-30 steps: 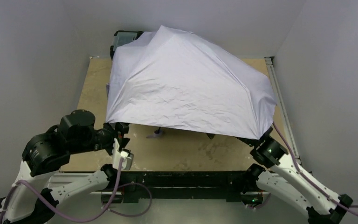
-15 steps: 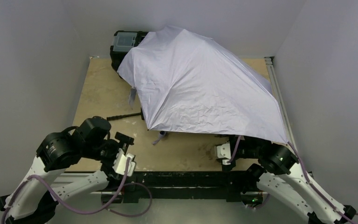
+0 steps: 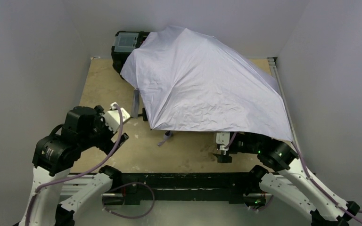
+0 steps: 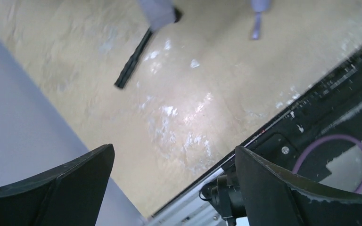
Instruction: Open the umbrella
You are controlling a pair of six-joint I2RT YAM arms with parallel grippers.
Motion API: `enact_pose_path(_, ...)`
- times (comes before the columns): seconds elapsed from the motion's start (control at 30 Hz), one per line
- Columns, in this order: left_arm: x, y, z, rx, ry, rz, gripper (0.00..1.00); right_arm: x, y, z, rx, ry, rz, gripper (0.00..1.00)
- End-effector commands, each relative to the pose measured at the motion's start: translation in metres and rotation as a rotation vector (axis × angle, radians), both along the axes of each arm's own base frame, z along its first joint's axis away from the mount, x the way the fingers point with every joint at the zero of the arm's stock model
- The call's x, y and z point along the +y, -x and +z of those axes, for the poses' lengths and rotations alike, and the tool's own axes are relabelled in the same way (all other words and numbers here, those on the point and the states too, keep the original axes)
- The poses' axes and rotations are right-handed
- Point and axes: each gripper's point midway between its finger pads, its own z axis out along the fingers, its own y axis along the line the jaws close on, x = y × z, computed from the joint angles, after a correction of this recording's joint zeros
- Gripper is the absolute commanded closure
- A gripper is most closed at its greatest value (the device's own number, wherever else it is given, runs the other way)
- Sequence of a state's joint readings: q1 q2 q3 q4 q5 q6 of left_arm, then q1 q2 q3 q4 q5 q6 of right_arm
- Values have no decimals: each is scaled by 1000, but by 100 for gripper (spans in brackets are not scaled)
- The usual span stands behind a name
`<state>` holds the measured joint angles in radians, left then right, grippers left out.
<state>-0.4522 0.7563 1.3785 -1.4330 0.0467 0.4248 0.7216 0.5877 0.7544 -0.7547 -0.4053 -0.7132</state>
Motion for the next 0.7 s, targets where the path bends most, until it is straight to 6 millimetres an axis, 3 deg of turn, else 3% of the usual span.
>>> enact_pose_path(0.0, 41, -16, 5, -74, 1, 381, 0, 7, -25, 8, -2, -87, -148, 1)
enact_pose_path(0.07, 58, -24, 4, -123, -57, 461, 0, 8, -28, 6, 22, -93, -175, 1)
enact_pose_path(0.17, 62, -36, 0, -156, -95, 479, 0, 7, -37, -2, 55, -70, -234, 1)
enact_pose_path(0.33, 80, -60, -23, -168, -239, 575, 0, -8, -63, -20, 14, -5, -384, 1)
enact_pose_path(0.53, 71, -78, -28, -217, -165, 601, 0, -25, -74, -38, -11, 62, -467, 1)
enact_pose_path(0.67, 70, -81, -20, -250, -126, 614, 0, -35, -76, -45, -11, 127, -468, 1)
